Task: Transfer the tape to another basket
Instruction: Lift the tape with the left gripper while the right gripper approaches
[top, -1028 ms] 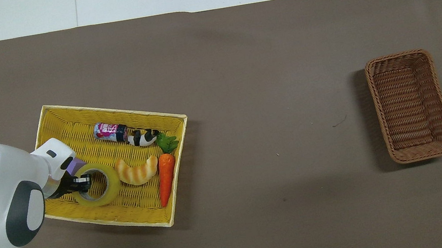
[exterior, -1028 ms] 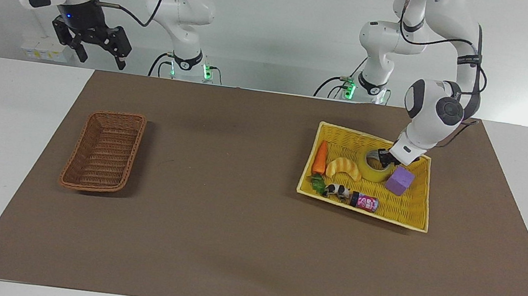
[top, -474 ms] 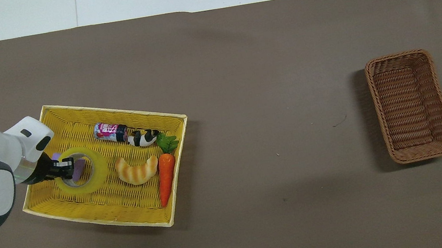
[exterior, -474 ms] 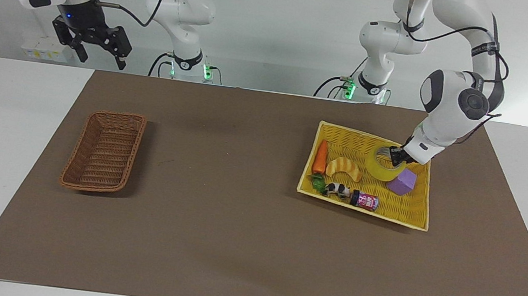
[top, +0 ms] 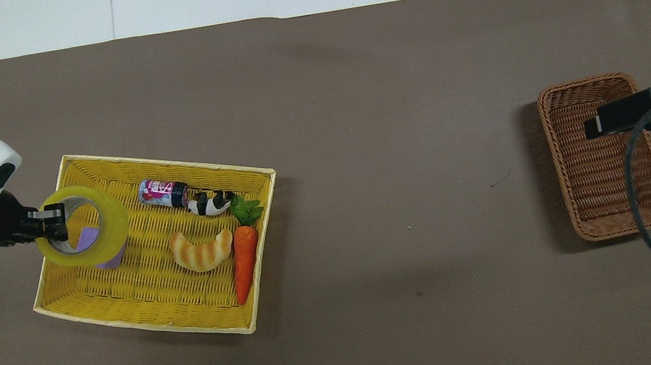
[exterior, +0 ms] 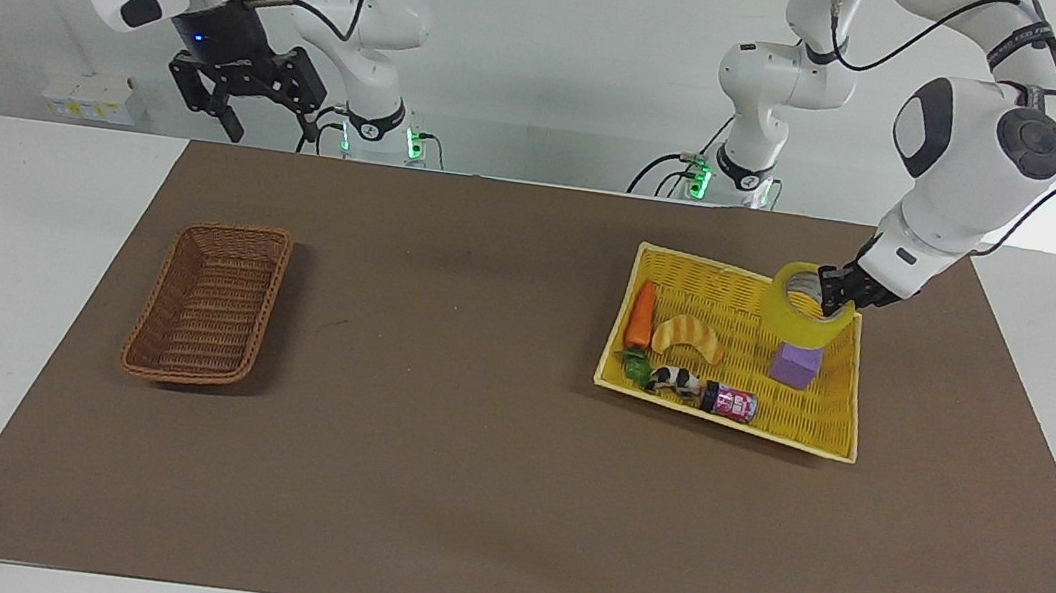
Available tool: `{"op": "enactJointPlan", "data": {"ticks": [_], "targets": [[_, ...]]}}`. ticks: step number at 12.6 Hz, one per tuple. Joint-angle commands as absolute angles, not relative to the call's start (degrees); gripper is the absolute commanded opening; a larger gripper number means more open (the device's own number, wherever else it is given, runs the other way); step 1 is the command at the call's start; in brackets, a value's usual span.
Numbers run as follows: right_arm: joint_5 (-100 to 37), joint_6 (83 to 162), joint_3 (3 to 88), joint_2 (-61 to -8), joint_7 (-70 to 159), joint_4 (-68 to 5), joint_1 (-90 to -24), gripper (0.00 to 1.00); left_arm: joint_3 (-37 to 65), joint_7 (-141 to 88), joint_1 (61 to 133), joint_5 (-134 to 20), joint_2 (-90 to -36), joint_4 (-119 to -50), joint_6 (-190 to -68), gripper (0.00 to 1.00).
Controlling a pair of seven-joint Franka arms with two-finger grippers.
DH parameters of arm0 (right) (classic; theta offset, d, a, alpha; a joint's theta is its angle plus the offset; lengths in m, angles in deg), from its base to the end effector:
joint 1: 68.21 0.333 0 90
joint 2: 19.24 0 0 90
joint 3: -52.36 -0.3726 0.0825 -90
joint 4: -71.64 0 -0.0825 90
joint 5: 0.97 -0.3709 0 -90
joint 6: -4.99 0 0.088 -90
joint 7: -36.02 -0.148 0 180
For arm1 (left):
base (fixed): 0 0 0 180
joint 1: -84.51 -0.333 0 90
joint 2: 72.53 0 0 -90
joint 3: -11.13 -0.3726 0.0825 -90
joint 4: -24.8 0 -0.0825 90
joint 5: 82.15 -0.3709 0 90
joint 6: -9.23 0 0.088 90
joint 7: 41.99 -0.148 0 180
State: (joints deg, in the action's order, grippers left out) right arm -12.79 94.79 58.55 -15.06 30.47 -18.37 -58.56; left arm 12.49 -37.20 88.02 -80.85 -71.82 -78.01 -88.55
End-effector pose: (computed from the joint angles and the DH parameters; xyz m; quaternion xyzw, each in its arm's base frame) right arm 0.5144 0.0589 0.6815 -0.9936 0.0142 -0.0257 0.1092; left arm 0.5376 -0.0488 0.5420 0.9987 0.0014 -0.0508 0.0070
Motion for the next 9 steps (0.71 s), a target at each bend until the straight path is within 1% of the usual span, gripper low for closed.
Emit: {"op": "enactJointPlan", "data": {"ticks": [1, 3, 5, 6, 7, 9], "targets": [[-18.4, 100.5, 58.4, -14.6, 23.8, -20.7, -55.9, 1.00, 12.4, -37.3, 88.2, -80.9, -70.2, -69.8, -81.8, 0.00], [-21.2, 106.3, 58.3, -15.5, 16.6, -21.0, -53.2, 1.00, 12.9, -36.4, 90.0, -80.5, -69.5, -69.1, -80.6, 0.00], [-21.5, 110.4, 58.3, -16.4, 9.2, -21.0, -49.7, 1.00, 13.6, -28.4, 95.0, -79.4, -69.5, -69.5, -82.8, 0.00], [-21.7, 111.6, 58.3, -16.8, 7.5, -21.0, -48.1, 1.00, 13.5, -25.6, 97.2, -77.3, -70.1, -70.8, -85.7, 0.00], [-23.9, 111.9, 58.3, -17.2, 6.8, -21.0, -47.0, 1.00, 13.6, -25.0, 97.6, -75.0, -70.4, -72.2, -88.2, 0.00], [-29.8, 111.9, 58.3, -17.7, 6.6, -21.7, -47.0, 1.00, 13.6, -25.9, 98.1, -68.1, -70.3, -72.9, -90.7, 0.00]]}}
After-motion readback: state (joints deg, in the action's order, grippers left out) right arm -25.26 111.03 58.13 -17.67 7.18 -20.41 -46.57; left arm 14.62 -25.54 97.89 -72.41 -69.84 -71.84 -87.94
